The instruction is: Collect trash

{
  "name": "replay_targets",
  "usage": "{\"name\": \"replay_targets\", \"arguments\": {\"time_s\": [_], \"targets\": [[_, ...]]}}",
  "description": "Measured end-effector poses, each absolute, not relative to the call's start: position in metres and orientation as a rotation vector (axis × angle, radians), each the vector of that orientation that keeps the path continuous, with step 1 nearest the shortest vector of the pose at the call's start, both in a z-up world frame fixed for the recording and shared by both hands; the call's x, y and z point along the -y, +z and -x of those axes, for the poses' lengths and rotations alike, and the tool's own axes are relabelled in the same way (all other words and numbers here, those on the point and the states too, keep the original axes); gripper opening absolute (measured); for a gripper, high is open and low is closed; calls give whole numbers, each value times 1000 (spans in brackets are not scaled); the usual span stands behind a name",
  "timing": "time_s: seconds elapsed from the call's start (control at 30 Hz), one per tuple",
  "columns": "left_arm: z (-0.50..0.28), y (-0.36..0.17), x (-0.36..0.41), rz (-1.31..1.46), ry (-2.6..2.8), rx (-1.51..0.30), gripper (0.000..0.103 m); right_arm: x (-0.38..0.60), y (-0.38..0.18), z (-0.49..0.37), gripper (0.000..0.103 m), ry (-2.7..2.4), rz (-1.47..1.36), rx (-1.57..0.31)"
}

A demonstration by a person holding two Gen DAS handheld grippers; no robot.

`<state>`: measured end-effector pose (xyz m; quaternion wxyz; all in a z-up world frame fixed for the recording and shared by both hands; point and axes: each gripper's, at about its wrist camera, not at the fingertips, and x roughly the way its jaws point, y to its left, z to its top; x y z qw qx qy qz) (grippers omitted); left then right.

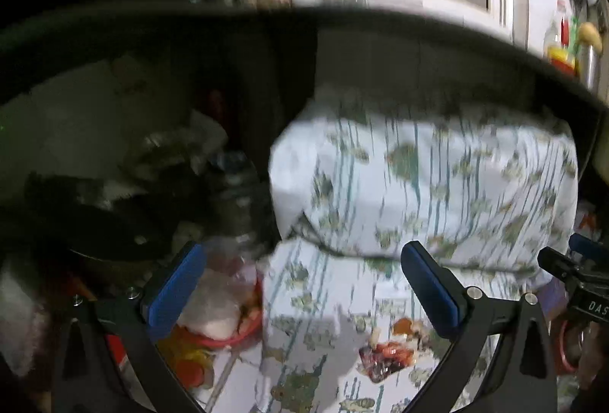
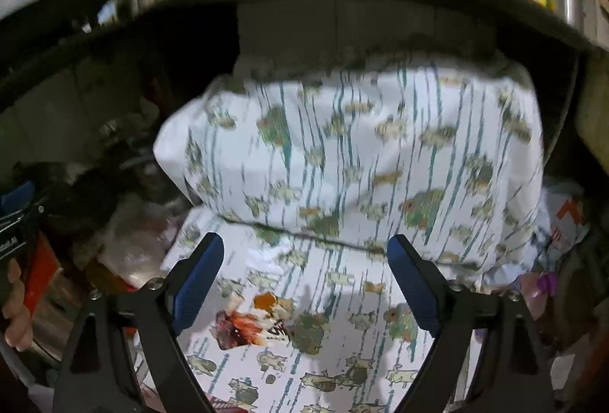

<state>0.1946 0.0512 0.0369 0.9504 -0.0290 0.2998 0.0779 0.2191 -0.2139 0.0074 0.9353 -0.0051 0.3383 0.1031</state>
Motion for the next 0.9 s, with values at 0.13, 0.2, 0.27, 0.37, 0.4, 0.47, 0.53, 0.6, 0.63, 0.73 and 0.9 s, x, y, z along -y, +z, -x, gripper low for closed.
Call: {"name": "replay_targets", "arguments": {"time_s": [0.13,0.2,0.27,0.37,0.4,0.47,0.53,0.6,0.63,0.73,0.9], "targets": [[-221,5,-51,31,155,-703,103,220,-37,-244,87,240,-51,-834],[-231,-7,-53,50,151,-734,103,221,-56,-257,87,259,-39,-888],[-239,-14,-53,59,152,-757,103,223,-75,-266,87,225,-41,-927],[-254,-26,-54,71,151,-789,103,220,-105,-280,87,258,-60,-1037],[-259,-30,-55,85,142,-803,103,219,-114,-283,87,273,-80,-1065],[-266,-36,-56,111,124,-828,103,216,-129,-290,87,290,-102,-1113],[-274,-44,-56,128,117,-857,103,209,-143,-296,86,291,-93,-1140],[-281,-53,-52,131,112,-886,101,201,-155,-303,81,285,-59,-1160],[-284,-56,-51,132,114,-897,101,198,-159,-306,78,287,-50,-1169],[-290,-66,-45,142,101,-932,97,191,-178,-319,73,307,-88,-1226],[-299,-80,-44,152,82,-955,92,189,-209,-332,64,309,-266,-1337]]}}
